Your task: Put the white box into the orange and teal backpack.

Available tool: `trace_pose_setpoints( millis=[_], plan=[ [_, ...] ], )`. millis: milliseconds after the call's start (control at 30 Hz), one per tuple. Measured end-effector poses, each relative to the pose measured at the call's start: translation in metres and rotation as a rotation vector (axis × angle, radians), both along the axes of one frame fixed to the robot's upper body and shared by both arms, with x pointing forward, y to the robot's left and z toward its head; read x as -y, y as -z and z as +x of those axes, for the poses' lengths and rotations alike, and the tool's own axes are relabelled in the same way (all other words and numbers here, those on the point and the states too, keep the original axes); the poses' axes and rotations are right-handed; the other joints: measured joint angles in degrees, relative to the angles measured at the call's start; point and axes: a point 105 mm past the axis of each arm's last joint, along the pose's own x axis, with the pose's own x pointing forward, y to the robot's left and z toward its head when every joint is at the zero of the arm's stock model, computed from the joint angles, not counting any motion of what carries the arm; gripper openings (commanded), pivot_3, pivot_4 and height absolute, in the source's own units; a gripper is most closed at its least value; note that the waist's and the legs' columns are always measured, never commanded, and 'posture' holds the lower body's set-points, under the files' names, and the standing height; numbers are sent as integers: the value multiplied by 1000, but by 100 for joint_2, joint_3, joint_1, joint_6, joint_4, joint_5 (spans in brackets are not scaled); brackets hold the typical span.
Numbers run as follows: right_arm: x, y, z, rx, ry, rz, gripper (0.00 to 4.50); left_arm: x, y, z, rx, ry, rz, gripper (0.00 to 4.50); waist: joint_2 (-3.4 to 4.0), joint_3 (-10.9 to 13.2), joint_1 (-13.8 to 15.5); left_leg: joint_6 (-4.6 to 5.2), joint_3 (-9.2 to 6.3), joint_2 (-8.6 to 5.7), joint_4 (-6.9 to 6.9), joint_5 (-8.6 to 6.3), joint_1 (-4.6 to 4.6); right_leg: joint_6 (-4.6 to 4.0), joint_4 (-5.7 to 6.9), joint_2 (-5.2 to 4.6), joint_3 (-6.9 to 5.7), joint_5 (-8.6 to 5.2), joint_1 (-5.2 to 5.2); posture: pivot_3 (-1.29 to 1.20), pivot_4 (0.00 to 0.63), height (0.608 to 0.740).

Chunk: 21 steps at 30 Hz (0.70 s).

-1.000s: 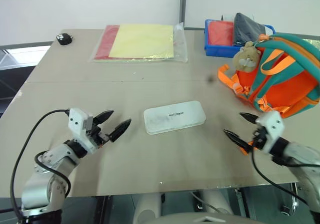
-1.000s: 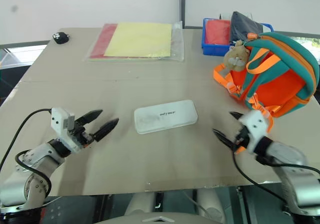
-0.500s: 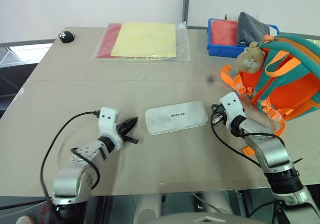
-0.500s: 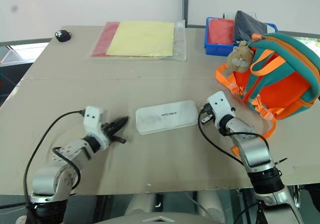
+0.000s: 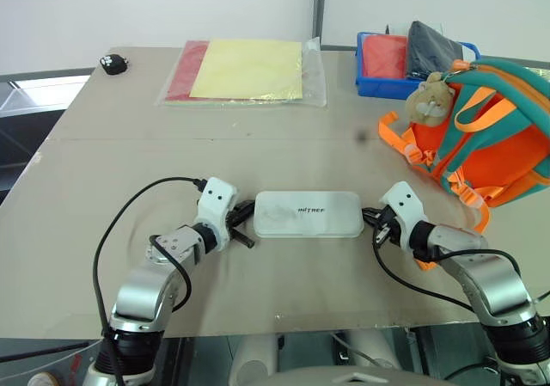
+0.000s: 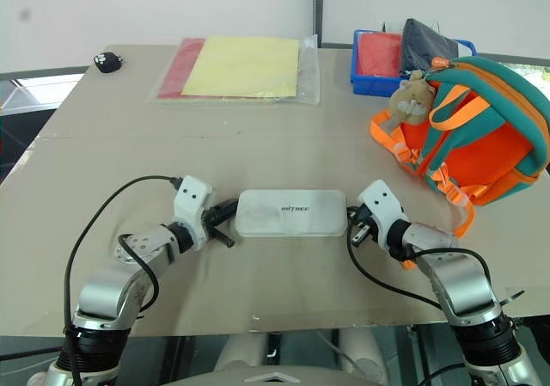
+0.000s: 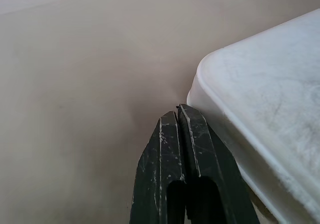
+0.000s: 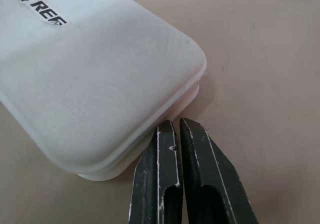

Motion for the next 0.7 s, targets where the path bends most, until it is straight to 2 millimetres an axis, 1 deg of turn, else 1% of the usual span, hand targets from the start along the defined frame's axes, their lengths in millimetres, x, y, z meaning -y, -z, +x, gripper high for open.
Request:
trace_pose_setpoints(
  millis=[33,67,100,133,200,267,300,333,367,433,467,567,633,700],
  plan=[
    [1,1,0,2,7,-4,0,-3,-1,-1,-14,12,-7,1295,0,0,-2,0,1,0,0,0,2,0,0,0,0,0,0,0,150,740],
    [3,3,-1,0,18,-10,0,-13,-5,1,-29,3,-23,1915,0,0,-4,0,0,0,0,0,2,0,1,1,-1,0,0,0,150,740],
    [3,3,-1,-1,21,-12,0,-17,-6,1,-30,-5,-29,2351,1,1,-6,0,2,1,0,0,2,0,0,0,1,0,0,0,150,740],
    [3,3,-1,-1,22,-12,0,-21,-7,2,-37,-12,-31,2586,1,1,-6,0,2,1,0,0,1,0,0,0,1,0,-1,0,150,740],
    [5,2,0,5,28,-13,0,-37,-13,1,-98,-11,-69,3514,-5,4,-9,0,-2,3,0,0,0,0,1,3,-3,-1,-3,0,150,740],
    [12,-1,1,21,40,-20,0,-58,-25,-4,-182,-19,-113,4456,-4,5,-19,0,-1,4,-2,0,-1,1,2,3,-4,-1,-5,0,150,740],
    [18,-3,3,30,50,-30,0,-61,-37,-13,-288,16,-216,4456,-4,8,-20,0,-1,4,-3,0,-3,4,1,2,-5,-3,-6,0,150,740],
    [18,-3,4,31,51,-32,0,-61,-40,-15,-304,27,-234,4456,-4,8,-15,0,-1,4,-3,0,-3,5,0,1,-7,-3,-5,0,150,740],
    [20,-4,6,35,49,-32,0,-53,-53,-24,-384,91,-334,4456,0,10,-4,0,-2,0,-2,0,-1,8,-2,-4,-9,-5,-3,0,150,740],
    [17,-6,7,45,37,-29,0,-41,-56,-27,-454,129,-413,4456,3,11,6,0,-3,-5,2,0,-1,10,-2,-7,-8,-4,3,0,150,740],
    [15,-9,9,54,29,-28,0,-34,-48,-27,-512,129,-463,4456,1,10,-5,0,-4,-5,2,0,0,13,0,-5,-7,-1,3,0,150,740],
    [14,-10,10,60,26,-29,0,-25,-33,-30,-595,113,-504,4456,-6,9,-21,0,-9,-3,1,0,0,25,3,0,-8,7,2,0,150,740],
    [10,-10,9,60,6,-35,0,-16,-23,-31,-645,98,-523,4456,-6,10,-22,0,-10,-2,-1,0,1,25,4,1,-7,8,1,0,150,740],
    [3,-9,9,59,-23,-40,0,-13,-22,-30,-648,89,-520,4456,-6,8,-15,0,-13,-2,-1,0,2,24,5,1,-9,8,2,0,150,740]
  ],
)
